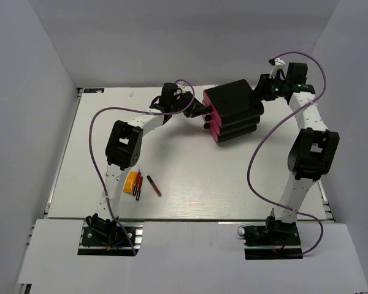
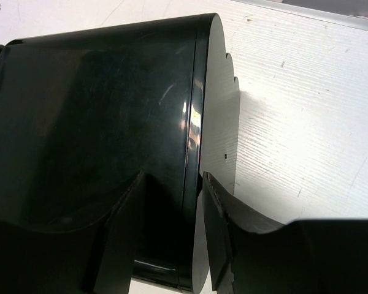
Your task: Organize the makeup
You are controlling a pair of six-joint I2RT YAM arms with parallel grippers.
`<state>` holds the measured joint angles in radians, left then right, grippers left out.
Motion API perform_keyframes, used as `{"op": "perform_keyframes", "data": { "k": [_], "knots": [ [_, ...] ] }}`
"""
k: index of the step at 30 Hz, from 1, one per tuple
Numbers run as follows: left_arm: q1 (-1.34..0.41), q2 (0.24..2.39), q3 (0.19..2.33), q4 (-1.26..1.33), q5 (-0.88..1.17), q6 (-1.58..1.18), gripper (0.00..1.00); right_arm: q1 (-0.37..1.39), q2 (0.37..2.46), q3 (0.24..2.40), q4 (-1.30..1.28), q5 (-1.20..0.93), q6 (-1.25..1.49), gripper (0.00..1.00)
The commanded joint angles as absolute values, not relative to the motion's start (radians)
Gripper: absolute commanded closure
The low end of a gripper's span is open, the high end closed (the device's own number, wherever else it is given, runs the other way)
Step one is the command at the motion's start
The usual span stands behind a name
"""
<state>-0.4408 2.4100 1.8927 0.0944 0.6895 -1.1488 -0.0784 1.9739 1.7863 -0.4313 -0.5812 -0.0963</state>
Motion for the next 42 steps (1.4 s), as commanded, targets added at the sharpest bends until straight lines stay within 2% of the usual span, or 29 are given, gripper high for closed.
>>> {"op": "perform_keyframes", "data": {
  "k": [1,14,31,42],
  "knots": [
    [-0.456,2.396,1.933,0.106,0.707,-1.158,0.71,-0.041,2.016,1.782,-0.540,-0.601,-0.130,0.53],
    [-0.456,2.375,1.908,0.166,0.693,-1.172,0.71,-0.037,2.020,1.787,-0.552,-0.609,-0.143,0.52],
    [-0.437,2.211,1.669,0.322,0.577,-1.187,0.73,-0.041,2.022,1.786,-0.555,-0.595,-0.153,0.51],
    [-0.437,2.247,1.741,0.330,0.564,-1.201,0.71,-0.040,2.023,1.787,-0.557,-0.594,-0.153,0.50]
  ]
}}
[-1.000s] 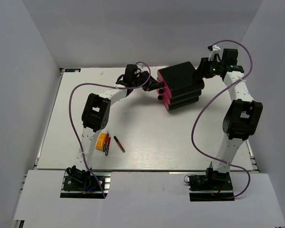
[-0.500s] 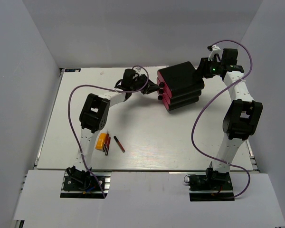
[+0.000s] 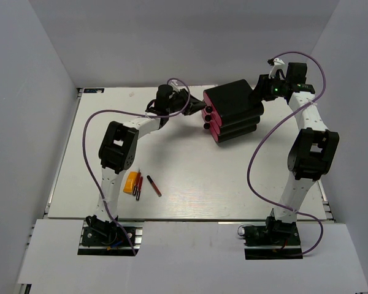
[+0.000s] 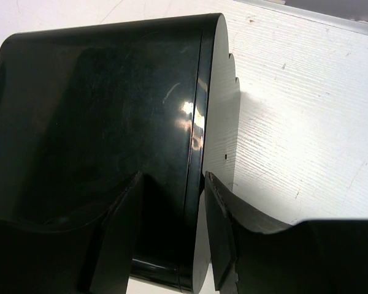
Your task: Organize the makeup
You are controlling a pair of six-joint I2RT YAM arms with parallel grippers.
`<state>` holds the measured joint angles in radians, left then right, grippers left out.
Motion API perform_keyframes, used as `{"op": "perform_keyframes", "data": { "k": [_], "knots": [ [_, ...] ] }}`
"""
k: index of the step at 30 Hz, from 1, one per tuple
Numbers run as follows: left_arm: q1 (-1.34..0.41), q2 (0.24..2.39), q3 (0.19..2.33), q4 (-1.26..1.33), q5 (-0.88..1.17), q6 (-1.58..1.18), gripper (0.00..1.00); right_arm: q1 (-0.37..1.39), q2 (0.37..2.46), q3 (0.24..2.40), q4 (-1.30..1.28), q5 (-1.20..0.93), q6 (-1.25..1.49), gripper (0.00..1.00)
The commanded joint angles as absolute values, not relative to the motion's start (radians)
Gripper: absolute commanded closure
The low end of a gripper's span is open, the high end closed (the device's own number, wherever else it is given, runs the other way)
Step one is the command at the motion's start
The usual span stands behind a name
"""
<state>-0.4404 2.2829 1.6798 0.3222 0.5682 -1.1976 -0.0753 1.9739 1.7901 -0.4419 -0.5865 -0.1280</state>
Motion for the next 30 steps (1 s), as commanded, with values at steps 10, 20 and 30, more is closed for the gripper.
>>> {"op": "perform_keyframes", "data": {
  "k": [10,20,30],
  "knots": [
    [-0.456,2.322,1.810,0.357,0.604,-1.243,0.65,-0.038,2.023,1.789,-0.560,-0.595,-0.158,0.50],
    [-0.456,2.329,1.792,0.394,0.601,-1.261,0.65,-0.038,2.025,1.789,-0.561,-0.594,-0.158,0.50],
    [-0.456,2.335,1.761,0.457,0.604,-1.305,0.82,-0.038,2.023,1.789,-0.563,-0.594,-0.160,0.51]
  ]
}}
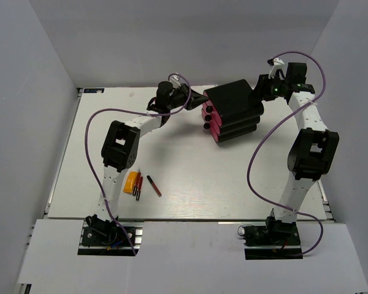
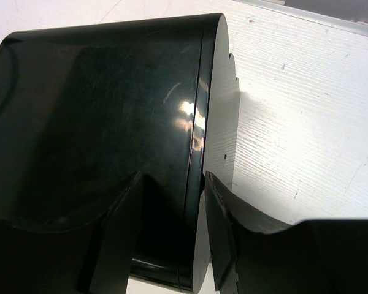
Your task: Organize the makeup
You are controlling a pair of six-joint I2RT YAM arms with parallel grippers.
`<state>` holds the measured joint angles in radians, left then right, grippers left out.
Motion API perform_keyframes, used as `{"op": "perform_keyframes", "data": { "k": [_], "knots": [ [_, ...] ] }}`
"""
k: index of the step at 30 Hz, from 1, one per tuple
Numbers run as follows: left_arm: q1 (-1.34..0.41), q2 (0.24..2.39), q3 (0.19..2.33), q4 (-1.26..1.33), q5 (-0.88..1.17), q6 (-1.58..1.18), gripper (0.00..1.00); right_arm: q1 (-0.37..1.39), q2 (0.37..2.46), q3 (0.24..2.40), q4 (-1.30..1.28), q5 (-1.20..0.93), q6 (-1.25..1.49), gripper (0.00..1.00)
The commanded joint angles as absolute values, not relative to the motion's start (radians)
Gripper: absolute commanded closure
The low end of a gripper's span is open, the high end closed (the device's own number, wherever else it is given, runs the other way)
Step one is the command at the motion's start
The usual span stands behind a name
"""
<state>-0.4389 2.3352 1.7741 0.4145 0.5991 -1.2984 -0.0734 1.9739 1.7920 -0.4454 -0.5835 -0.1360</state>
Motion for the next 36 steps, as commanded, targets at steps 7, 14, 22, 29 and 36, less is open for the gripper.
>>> {"op": "perform_keyframes", "data": {
  "k": [7,14,22,29,36],
  "knots": [
    [-0.456,2.332,1.718,0.526,0.600,-1.341,0.80,-0.038,2.026,1.787,-0.563,-0.594,-0.161,0.51],
    [-0.437,2.283,1.634,0.647,0.575,-1.371,0.44,-0.041,2.026,1.787,-0.563,-0.589,-0.166,0.51],
    [-0.419,2.212,1.500,0.744,0.532,-1.387,0.44,-0.041,2.026,1.784,-0.563,-0.584,-0.169,0.50],
    [-0.419,2.184,1.425,0.669,0.511,-1.391,0.75,-0.041,2.026,1.781,-0.563,-0.583,-0.169,0.40],
    [-0.428,2.270,1.578,0.391,0.597,-1.304,0.58,-0.041,2.025,1.778,-0.563,-0.581,-0.170,0.40]
  ]
}}
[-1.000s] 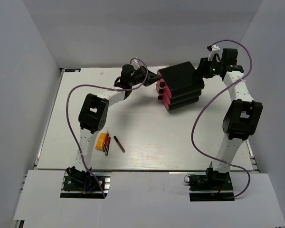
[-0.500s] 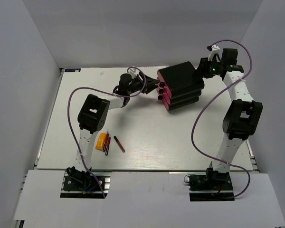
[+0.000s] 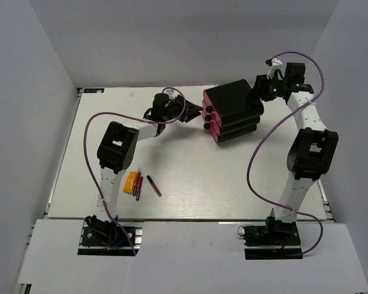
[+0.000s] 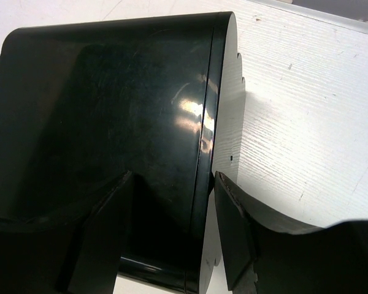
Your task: Organize the makeup
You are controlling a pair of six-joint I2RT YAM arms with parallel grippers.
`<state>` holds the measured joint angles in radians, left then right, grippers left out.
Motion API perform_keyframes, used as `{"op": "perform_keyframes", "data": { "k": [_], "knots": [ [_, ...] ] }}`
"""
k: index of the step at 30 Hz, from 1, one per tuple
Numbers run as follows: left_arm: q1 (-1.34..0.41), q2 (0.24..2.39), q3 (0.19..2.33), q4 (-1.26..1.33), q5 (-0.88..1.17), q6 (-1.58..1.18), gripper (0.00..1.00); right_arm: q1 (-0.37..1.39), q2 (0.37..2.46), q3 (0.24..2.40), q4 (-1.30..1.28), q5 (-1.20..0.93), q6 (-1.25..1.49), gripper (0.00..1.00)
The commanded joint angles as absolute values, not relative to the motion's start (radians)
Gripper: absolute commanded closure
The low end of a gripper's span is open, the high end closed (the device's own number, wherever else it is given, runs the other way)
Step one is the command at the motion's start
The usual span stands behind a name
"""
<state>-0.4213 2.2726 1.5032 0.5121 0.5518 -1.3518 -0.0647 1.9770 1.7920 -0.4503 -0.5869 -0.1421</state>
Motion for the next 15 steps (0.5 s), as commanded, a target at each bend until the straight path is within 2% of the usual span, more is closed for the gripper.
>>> {"op": "perform_keyframes", "data": {
  "k": [1,5,15],
  "knots": [
    [-0.428,2.275,1.582,0.382,0.598,-1.298,0.50,-0.041,2.025,1.778,-0.564,-0.583,-0.170,0.40],
    [-0.437,2.287,1.586,0.374,0.612,-1.295,0.42,-0.041,2.023,1.779,-0.563,-0.583,-0.172,0.40],
    [-0.437,2.319,1.621,0.307,0.649,-1.266,0.47,-0.041,2.025,1.781,-0.563,-0.583,-0.167,0.40]
  ]
}}
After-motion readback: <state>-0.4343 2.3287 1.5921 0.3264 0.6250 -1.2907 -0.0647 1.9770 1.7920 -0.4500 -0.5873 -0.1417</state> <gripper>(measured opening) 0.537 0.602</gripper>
